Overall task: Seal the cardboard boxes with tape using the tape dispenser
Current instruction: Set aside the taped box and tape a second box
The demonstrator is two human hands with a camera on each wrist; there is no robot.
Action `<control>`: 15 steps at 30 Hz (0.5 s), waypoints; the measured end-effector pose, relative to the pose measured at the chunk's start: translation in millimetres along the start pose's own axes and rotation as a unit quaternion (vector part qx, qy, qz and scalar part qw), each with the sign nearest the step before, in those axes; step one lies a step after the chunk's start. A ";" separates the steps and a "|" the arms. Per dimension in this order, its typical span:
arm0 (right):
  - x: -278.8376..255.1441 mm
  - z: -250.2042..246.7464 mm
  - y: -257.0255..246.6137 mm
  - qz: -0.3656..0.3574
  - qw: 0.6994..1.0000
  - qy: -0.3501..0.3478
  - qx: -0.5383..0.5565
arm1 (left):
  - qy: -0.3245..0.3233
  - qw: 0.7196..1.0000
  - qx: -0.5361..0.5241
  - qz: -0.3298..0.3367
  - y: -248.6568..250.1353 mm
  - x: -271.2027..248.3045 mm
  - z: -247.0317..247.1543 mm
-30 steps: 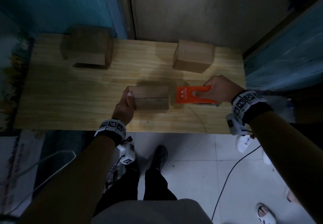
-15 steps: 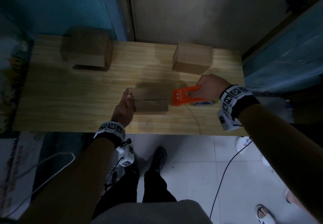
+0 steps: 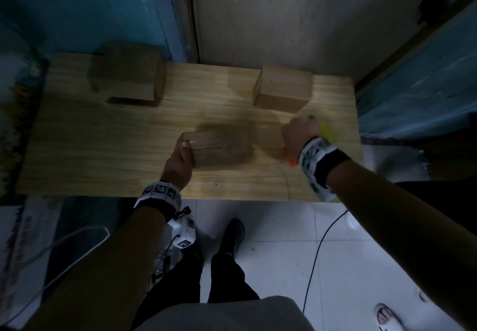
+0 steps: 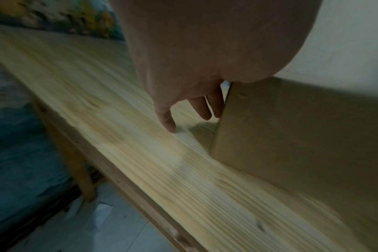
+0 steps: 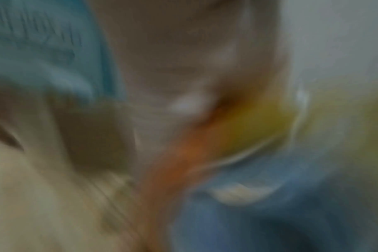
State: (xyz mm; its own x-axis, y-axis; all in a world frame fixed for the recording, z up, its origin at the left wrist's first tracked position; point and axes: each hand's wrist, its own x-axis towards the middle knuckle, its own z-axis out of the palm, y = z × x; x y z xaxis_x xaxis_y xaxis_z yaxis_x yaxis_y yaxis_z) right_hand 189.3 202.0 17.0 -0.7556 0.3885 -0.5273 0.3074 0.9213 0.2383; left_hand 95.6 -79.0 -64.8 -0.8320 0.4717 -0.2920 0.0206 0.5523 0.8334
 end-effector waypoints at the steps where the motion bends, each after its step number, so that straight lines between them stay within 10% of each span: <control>1: -3.4 9.2 0.4 0.026 0.999 -0.010 -0.024 | 0.013 1.000 -0.007 -0.018 -10.4 1.8 -5.6; 6: -7.6 19.6 25.1 0.104 0.991 -0.036 0.080 | 0.014 0.987 -0.030 -0.156 -56.9 -9.6 -23.8; 10: -2.4 6.7 24.6 0.111 0.983 0.005 0.145 | 0.121 0.974 -0.146 -0.125 -31.9 0.4 -15.0; 15: 5.0 -0.7 -1.7 0.078 0.983 0.027 0.167 | 0.069 0.921 -0.318 -0.213 -7.4 8.2 -24.9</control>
State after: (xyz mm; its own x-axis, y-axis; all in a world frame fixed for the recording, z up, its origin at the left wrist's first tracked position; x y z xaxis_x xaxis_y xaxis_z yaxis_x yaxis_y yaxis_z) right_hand 184.7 202.4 14.6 -0.7112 0.5323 -0.4591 0.5877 0.8086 0.0272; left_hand 74.8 -96.4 -61.7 -0.7537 0.1886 -0.6296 -0.6160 0.1313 0.7767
